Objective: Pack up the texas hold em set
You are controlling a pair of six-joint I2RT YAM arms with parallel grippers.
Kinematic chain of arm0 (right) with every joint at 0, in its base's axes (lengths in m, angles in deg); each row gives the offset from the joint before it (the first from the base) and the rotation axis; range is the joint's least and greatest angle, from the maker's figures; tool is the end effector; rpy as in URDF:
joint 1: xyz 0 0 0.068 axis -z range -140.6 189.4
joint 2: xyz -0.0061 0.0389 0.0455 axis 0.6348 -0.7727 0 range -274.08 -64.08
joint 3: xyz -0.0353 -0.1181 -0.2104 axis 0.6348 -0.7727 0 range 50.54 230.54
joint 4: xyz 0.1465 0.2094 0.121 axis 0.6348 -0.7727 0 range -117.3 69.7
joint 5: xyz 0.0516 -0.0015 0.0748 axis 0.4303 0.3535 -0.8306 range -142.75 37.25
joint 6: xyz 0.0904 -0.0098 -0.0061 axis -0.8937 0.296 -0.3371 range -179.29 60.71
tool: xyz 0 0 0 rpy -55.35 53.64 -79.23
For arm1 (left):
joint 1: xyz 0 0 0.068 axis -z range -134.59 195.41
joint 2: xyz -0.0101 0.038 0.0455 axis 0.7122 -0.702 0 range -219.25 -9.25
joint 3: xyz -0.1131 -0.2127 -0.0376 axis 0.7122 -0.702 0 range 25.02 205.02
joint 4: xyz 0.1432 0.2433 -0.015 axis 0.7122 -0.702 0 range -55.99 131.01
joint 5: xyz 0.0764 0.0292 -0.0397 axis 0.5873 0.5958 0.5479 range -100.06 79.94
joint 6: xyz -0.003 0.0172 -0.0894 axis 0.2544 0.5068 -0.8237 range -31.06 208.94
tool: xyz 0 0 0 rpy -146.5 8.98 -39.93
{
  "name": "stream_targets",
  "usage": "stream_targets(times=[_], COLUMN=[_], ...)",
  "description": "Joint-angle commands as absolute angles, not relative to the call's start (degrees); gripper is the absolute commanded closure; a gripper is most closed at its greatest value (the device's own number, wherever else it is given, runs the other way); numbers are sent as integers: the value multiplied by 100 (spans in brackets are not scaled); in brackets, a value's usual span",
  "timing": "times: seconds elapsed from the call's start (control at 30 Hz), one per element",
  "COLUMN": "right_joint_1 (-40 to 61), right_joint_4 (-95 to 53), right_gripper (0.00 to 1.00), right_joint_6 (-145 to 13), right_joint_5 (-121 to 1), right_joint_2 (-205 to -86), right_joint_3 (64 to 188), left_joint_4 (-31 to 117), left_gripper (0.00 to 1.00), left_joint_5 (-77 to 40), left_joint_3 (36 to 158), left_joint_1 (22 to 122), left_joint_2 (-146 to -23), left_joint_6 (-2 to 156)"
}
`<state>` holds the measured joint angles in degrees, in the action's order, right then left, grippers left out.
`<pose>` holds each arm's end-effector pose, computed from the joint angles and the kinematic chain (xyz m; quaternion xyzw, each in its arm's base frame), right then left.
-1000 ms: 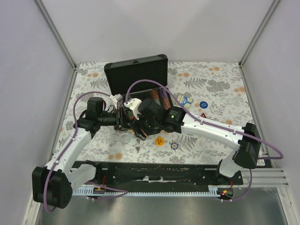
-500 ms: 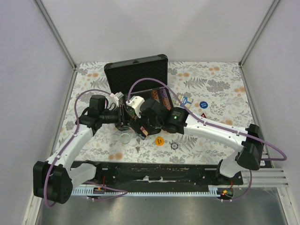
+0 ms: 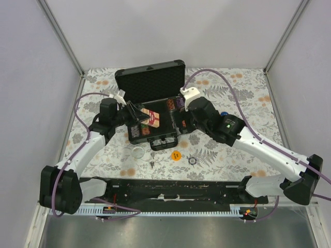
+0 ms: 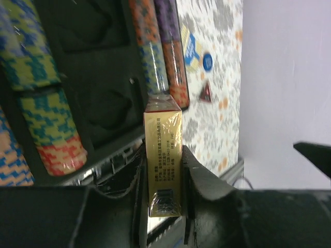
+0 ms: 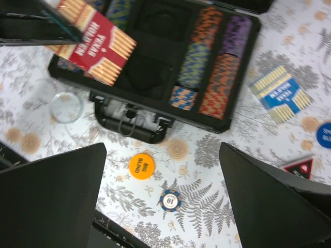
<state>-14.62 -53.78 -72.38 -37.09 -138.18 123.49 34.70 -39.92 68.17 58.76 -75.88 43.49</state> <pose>0.2235 0.2705 0.3063 -0.2474 0.8440 0.1539 0.4503 0.3040 -0.1139 0.2047 -0.1069 0.8390 -0.4322 0.3128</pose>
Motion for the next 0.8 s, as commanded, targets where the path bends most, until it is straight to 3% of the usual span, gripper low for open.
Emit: stream_targets(times=[0.0, 0.47, 0.77], right_joint_1=[-1018, -191, 152], right_joint_4=[-5335, -5458, -5502], right_gripper=[2, 2, 2], right_joint_6=[-7775, -7977, -7986], right_joint_5=[-3386, -3131, -3201], right_joint_2=[-13492, -13615, -13764], right_joint_3=[12138, 12164, 12252], left_joint_4=[4846, 6385, 6377], left_gripper=[98, 98, 98], left_joint_5=[-3072, -3018, -3071], left_joint_3=[7089, 7757, 8162], left_joint_1=[5886, 5921, 6018], left_joint_2=[-7963, -10073, -10715], left_joint_6=[3604, 2891, 3058])
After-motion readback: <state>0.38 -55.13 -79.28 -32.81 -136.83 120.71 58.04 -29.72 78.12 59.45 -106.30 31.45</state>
